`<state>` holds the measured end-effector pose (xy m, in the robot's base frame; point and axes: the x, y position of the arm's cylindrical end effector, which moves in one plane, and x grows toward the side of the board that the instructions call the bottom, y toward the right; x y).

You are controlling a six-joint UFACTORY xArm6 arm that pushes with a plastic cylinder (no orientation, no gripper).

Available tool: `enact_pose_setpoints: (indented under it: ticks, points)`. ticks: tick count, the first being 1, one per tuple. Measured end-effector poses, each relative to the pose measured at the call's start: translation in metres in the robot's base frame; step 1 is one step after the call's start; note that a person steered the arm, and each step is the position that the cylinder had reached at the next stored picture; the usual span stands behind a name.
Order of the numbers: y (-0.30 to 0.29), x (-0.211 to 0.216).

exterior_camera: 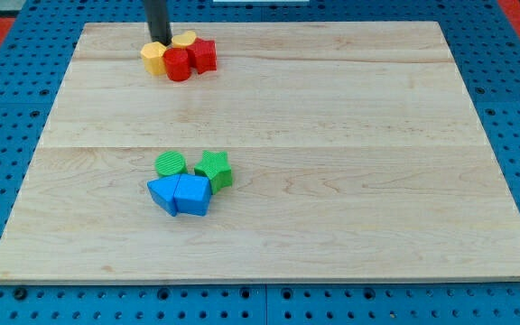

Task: Push the yellow blocks into the red blocks

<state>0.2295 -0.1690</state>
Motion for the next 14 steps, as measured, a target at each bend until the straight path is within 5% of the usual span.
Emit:
enact_pose_setpoints:
  ticks: [3,6,8,9,11,14]
  points:
    - [-0.064,-0.017]
    - [0.037,0.056]
    - [0.007,0.077]
    - [-0.035,0.017]
    - [0.064,0.001]
    - [0.102,-0.027]
